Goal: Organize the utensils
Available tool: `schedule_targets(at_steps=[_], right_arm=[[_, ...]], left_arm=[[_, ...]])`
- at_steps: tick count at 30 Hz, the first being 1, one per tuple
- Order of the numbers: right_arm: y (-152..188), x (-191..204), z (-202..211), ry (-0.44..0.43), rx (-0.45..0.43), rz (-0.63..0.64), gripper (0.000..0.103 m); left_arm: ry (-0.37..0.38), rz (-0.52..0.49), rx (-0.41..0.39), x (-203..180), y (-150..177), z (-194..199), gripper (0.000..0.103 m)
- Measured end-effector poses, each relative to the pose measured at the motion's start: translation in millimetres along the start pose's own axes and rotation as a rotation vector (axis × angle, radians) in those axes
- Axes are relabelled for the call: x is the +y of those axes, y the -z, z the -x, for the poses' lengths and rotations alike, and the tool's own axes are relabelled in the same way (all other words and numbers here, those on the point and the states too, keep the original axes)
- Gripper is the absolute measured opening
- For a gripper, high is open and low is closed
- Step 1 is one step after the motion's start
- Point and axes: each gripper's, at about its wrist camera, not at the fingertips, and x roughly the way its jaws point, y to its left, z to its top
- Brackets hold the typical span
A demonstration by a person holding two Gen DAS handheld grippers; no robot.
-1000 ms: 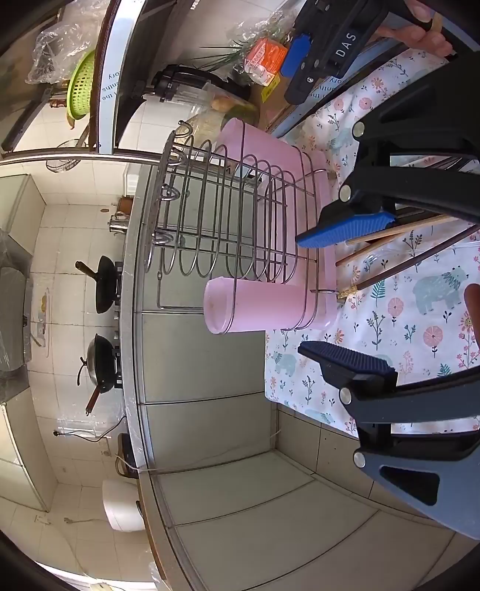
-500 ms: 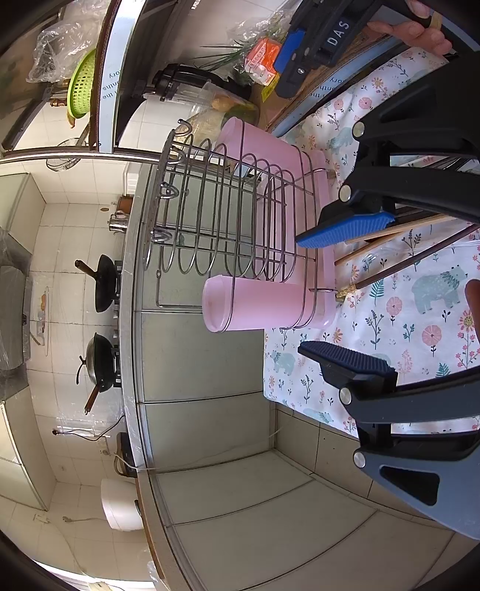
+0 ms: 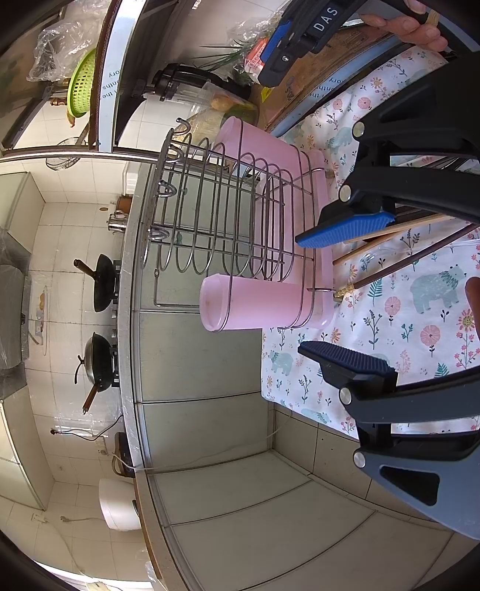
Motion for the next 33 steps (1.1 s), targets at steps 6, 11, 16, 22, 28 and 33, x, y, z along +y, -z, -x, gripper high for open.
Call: schedule_targets(at_steps=[6,11,16,22,28,33], right_arm=[[-0.7,1.0,1.6,0.001,-0.009,0.000,0.053],[0.1,0.7,2.2,0.000,-0.007,0.000,0.053],[0.0,1.0,2.1,0.000,-0.007,0.000,0.053],[0.3,0.7,2.1,0.000,-0.007,-0.001,0.053],[0.6,0.1,1.8,0.001,-0.007,-0.002,0.053],[1.7,-0.1,0.7,0.001,0.000,0.003,0.053]], left_arm=[[-0.001,0.000,-0.001,-0.8,0.0,0.1,0.053],[0.000,-0.001,-0.001,-0.7,0.2,0.1,0.053],[0.000,0.000,0.000,-0.7,0.1,0.1,0.053],[0.000,0.001,-0.001,-0.6,0.3,0.2,0.053],[0.000,0.001,-0.001,-0.5,0.2,0.1,0.053],[0.000,0.004,0.009,1.4,1.1,-0.5,0.053]])
